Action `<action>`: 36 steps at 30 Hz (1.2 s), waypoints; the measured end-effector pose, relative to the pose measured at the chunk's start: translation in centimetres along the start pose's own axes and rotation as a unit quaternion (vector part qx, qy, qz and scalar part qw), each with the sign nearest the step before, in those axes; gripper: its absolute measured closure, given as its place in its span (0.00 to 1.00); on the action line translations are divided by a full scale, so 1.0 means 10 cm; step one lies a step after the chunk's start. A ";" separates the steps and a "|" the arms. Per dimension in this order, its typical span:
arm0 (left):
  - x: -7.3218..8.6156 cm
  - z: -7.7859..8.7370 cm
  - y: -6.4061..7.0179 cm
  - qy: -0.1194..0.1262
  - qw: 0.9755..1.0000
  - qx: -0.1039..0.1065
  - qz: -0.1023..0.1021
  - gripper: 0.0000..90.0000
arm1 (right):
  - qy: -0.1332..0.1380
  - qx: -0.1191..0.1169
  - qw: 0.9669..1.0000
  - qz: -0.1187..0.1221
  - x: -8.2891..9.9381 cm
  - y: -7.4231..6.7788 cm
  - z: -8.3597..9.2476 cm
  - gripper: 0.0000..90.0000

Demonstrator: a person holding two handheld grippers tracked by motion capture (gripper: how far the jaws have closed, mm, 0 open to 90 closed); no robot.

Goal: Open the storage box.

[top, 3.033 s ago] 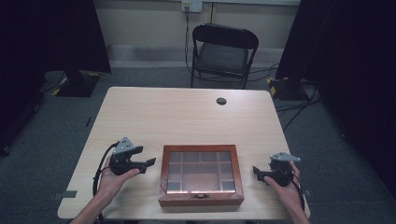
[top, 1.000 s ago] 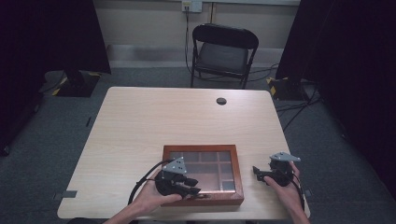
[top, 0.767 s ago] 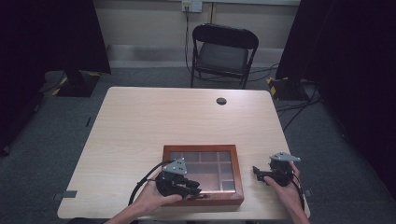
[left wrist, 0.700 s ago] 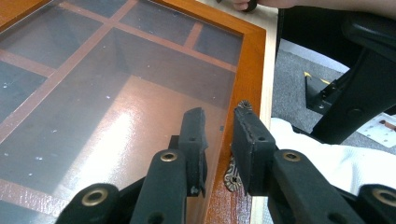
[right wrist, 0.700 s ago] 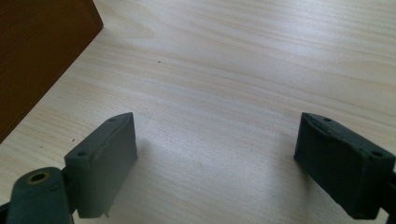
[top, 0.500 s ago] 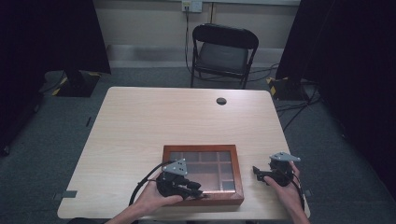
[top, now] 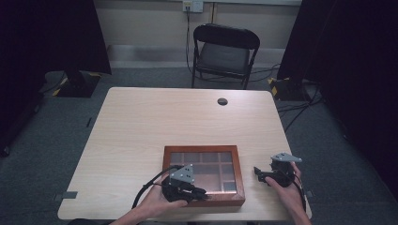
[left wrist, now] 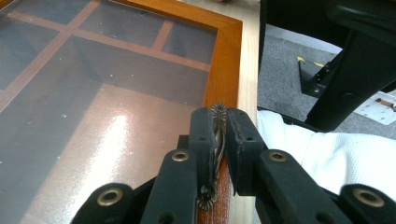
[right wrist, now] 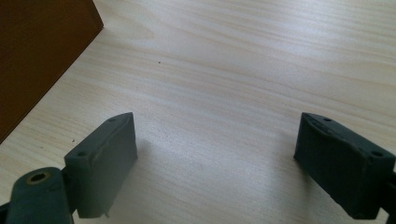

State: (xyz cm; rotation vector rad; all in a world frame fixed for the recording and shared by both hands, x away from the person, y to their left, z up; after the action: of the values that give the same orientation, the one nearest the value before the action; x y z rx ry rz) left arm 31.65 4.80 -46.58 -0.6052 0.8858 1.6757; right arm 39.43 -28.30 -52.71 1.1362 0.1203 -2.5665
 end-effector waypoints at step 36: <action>-0.18 0.14 -0.07 0.008 0.998 0.048 0.043 0.92 | 0.016 -0.113 0.993 0.025 -0.12 -0.29 0.19 0.16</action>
State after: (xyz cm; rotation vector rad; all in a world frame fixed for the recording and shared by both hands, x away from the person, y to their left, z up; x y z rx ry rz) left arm 32.90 4.98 -44.59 -0.5224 1.0096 1.6967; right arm 37.92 -25.59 -50.70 1.0817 0.3747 -2.4183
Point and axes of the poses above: each handheld gripper's, and its own axes: z roughly backward along the jaws, x roughly out of its underside, y roughly to its right, the point moved 4 cm from there along -z, roughly forward along the jaws, and after that the axes turned 4 degrees about x, right-handed, at the moved point
